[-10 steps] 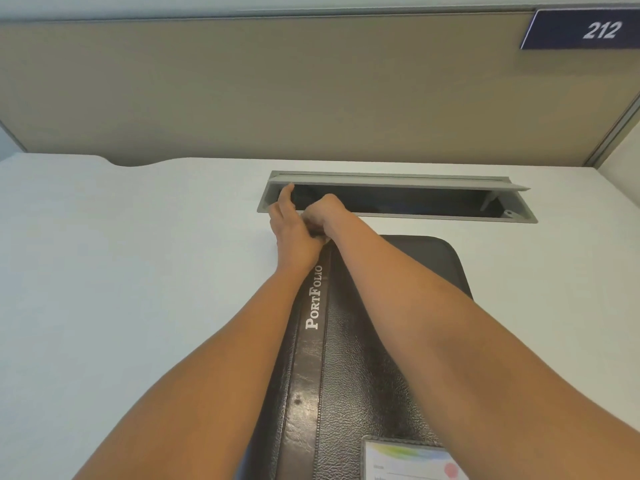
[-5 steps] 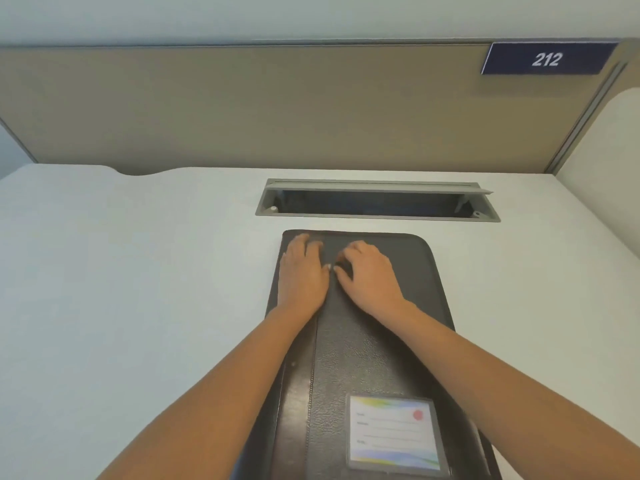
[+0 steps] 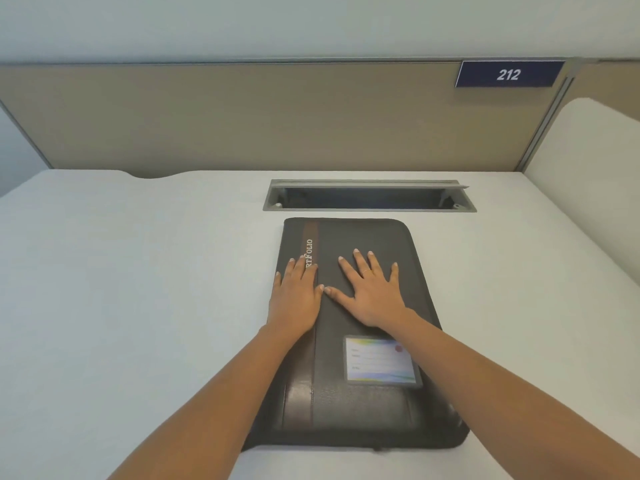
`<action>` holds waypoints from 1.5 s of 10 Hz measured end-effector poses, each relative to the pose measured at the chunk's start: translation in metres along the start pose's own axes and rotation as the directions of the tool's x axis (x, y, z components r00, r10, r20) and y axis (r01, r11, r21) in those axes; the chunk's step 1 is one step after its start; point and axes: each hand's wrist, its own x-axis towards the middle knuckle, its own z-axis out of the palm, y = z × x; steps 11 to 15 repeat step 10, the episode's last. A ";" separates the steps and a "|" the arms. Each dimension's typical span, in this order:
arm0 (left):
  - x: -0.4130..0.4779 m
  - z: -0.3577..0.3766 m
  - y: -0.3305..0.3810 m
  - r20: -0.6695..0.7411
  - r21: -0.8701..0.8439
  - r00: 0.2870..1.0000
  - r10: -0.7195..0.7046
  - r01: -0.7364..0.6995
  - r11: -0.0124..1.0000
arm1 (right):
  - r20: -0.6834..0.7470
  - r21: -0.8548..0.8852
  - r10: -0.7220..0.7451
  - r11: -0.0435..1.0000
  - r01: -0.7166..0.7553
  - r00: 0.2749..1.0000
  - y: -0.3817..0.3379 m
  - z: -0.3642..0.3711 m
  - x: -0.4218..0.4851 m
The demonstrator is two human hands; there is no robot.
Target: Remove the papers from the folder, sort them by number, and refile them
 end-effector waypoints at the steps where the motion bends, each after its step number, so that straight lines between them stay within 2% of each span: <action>1: -0.006 -0.001 -0.016 0.001 -0.003 1.000 -0.024 0.024 1.000 | -0.003 0.002 -0.001 1.000 0.001 1.000 -0.012 -0.001 0.018; 5: 0.019 -0.008 -0.055 -0.018 0.078 0.999 -0.044 0.045 0.996 | -0.021 -0.003 -0.017 1.000 0.017 1.000 -0.041 -0.001 0.066; 9: 0.010 -0.013 -0.055 0.034 0.045 0.999 -0.015 0.014 0.999 | -0.071 0.107 0.098 0.990 -0.090 0.993 -0.050 0.004 0.035; 10: 0.003 -0.019 -0.054 0.010 0.033 1.000 -0.002 0.002 0.999 | -0.097 0.136 0.138 0.983 -0.125 0.986 -0.056 0.005 0.020; 15: 0.003 -0.019 -0.054 0.010 0.033 1.000 -0.002 0.002 0.999 | -0.097 0.136 0.138 0.983 -0.125 0.986 -0.056 0.005 0.020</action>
